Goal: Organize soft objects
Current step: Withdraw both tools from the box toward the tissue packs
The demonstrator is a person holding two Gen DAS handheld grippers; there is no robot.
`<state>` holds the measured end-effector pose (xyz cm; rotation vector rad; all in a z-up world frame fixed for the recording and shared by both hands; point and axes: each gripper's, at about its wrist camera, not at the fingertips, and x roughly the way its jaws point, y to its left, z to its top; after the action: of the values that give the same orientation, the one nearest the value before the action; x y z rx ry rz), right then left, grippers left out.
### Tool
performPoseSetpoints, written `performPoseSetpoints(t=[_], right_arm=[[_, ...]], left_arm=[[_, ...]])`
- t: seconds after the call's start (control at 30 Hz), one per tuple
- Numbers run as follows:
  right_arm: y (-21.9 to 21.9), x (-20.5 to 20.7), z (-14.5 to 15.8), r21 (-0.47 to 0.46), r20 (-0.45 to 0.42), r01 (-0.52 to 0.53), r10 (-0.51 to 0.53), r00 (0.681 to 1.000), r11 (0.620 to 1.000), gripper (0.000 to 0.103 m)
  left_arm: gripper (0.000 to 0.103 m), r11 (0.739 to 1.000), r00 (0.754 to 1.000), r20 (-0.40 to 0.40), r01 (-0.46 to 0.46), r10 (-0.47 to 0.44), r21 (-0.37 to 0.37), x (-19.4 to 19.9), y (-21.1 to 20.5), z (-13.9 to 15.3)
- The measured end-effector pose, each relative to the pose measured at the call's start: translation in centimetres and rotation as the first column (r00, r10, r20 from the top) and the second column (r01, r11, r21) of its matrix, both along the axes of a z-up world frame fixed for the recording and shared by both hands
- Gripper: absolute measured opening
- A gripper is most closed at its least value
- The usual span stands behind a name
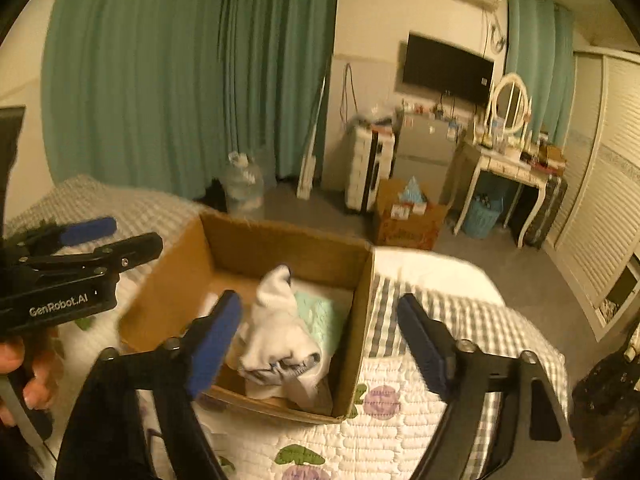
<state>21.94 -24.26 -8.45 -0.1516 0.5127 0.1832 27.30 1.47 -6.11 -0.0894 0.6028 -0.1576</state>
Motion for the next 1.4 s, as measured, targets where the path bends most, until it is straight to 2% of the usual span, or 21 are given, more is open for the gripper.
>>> performPoseSetpoints(t=[0.1,0.17,0.23,0.27,0.47,0.7,0.83,1.03,1.2,1.3,1.4], right_arm=[[0.0,-2.7,2.8,0.021,0.071,-0.002,0.001,0.997,1.0,0.091],[0.1,-4.6,4.1,0.034,0.102,-0.008,0.005,0.995,0.999,0.095],[0.0,-6.3,5.3,0.049,0.124,-0.013,0.006,0.992,0.999,0.1],[-0.1,-7.1,5.7,0.055,0.131,-0.014,0.007,0.991,0.998,0.102],[-0.3,-12.1,8.5,0.068,0.198,-0.017,0.003,0.98,0.998,0.103],[-1.6,-16.5,10.2,0.068,0.253,0.003,-0.021,0.967,0.998,0.103],[-2.8,-17.7,10.9,0.058,0.273,0.027,-0.041,0.961,0.998,0.103],[-4.6,-18.8,10.6,0.109,0.238,-0.006,-0.02,0.971,0.994,0.103],[-5.0,-18.3,8.5,0.071,0.178,0.005,-0.018,0.984,0.997,0.103],[-5.2,-17.5,6.4,0.073,0.131,-0.02,0.011,0.991,0.997,0.103],[-5.4,-16.4,4.0,0.061,0.079,-0.007,0.002,0.997,0.998,0.103]], left_arm=[[0.076,0.998,0.999,0.037,-0.013,0.015,-0.055,-2.3,0.7,2.6],[0.078,0.998,0.998,0.058,-0.025,0.028,-0.059,-3.7,0.8,3.9],[0.095,0.998,0.996,0.08,-0.045,0.048,-0.048,-5.2,0.8,5.2],[0.096,0.997,0.993,0.104,-0.06,0.064,-0.043,-6.2,0.8,6.0],[0.096,0.997,0.982,0.172,-0.075,0.077,-0.019,-11.0,0.1,9.4],[0.097,0.992,0.971,0.207,-0.123,0.117,0.015,-14.6,-0.5,11.0],[0.097,0.989,0.972,0.185,-0.145,0.143,-0.001,-15.8,-0.2,10.4],[0.097,0.984,0.97,0.174,-0.176,0.169,0.023,-17.4,-1.0,8.8],[0.097,0.964,0.967,0.134,-0.232,0.215,0.129,-17.1,-2.3,5.9],[0.097,0.967,0.973,0.104,-0.217,0.204,0.136,-16.5,-2.9,3.8],[0.097,0.974,0.984,0.031,-0.181,0.178,0.139,-15.4,-3.8,0.9]])
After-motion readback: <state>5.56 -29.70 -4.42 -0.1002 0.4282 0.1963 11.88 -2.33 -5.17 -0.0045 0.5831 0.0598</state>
